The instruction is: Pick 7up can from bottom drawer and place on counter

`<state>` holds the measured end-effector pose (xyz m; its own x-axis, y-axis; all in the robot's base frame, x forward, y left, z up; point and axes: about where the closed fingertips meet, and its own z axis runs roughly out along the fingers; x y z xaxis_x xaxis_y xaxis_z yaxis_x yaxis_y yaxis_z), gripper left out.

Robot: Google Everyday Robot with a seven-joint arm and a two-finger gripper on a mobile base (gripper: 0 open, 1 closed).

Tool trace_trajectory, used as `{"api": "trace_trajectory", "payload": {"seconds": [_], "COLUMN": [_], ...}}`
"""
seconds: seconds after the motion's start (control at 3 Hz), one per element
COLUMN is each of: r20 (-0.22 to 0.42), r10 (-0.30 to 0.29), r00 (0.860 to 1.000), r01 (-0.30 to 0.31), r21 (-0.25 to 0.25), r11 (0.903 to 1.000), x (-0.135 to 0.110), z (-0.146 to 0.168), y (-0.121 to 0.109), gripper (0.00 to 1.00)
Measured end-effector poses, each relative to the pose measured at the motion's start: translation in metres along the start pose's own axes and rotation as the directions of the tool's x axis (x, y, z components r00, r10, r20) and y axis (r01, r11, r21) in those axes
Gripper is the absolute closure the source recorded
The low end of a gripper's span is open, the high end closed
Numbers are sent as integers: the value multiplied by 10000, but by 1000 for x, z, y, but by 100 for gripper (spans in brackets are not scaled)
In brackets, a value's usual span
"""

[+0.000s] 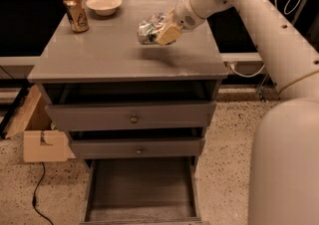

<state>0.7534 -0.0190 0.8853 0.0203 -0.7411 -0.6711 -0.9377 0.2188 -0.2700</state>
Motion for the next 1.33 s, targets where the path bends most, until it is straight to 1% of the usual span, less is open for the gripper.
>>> {"api": "trace_trajectory", "payload": {"seconds": [0.33, 0.67, 1.0, 1.33], "r20": [-95, -150, -70, 114], "r10": [879, 1403, 1764, 1986], "r00": [9961, 9900, 9843, 9800], "r01": [-882, -1409, -1765, -1983], "r21": [-327, -482, -468, -233], "r11": [9956, 9889, 9832, 9799], "x": [5, 8, 13, 17], "z": [17, 27, 32, 31], "y": [-7, -12, -18, -27], "gripper": [81, 58, 35, 11]}}
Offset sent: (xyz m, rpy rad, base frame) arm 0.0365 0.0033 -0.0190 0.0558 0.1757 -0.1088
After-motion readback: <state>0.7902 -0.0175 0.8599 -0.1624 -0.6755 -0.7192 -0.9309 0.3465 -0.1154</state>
